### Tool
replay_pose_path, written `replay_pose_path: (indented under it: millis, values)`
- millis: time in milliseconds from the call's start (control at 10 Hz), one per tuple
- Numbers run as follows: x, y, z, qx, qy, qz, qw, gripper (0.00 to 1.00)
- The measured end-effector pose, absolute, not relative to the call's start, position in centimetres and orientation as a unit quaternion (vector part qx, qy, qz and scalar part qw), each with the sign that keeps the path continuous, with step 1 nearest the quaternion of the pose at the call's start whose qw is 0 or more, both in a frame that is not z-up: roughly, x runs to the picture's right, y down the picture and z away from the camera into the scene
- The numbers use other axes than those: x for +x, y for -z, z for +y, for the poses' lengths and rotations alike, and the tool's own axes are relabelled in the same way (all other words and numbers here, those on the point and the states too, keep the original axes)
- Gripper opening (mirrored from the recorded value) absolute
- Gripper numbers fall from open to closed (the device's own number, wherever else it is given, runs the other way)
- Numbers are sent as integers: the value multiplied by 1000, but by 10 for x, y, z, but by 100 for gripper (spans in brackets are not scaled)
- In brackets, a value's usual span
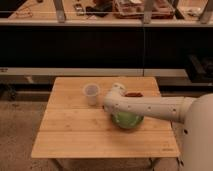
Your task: Drag the ceramic bowl in a circle
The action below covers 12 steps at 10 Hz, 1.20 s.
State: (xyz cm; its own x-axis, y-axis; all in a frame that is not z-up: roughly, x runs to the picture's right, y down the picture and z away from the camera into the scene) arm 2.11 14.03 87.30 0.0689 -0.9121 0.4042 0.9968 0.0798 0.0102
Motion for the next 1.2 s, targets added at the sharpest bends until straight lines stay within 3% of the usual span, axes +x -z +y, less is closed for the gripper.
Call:
replay_pose_path:
  millis: [300,700,900,1200]
  values:
    - [-24,-838,185,-121,694,-203,680,0]
    - [-14,-777,240,-126,688,-240,673,0]
    - [8,-758,248,-135,672,-238,688,0]
    - [67,-745,225,-145,643,-189,727,0]
